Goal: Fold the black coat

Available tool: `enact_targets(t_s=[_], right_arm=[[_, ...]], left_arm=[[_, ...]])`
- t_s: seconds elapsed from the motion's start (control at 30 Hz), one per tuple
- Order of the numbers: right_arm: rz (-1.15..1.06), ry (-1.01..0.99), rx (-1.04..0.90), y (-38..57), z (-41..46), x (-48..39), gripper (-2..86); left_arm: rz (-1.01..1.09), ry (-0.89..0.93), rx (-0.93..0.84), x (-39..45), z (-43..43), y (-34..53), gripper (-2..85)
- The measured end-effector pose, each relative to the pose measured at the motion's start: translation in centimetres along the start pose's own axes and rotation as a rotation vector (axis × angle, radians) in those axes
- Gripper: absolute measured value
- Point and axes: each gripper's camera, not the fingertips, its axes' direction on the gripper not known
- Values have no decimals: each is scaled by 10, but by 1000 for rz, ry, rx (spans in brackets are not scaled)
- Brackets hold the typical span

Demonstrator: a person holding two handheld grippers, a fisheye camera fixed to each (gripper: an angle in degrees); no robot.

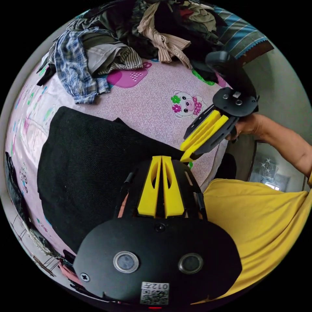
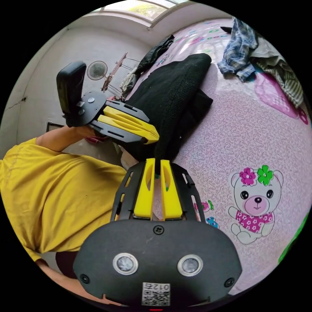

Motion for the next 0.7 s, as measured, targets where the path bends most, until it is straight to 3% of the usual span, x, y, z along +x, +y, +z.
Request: enact_targets(t_s=[0.2, 0.4, 0.57, 0.7], right_arm=[[148, 192, 123, -9, 22, -19, 22], [528, -15, 228, -26, 43, 12, 24], [699, -28, 245, -56, 69, 7, 27], [789, 46, 268, -79, 91, -9, 30]], left_arm=[[-163, 110, -28, -28, -4, 10, -2], [-275, 275, 33, -56, -28, 46, -2], [-254, 59, 177, -51, -88, 115, -2], [-380, -24, 307, -71, -140, 217, -2]])
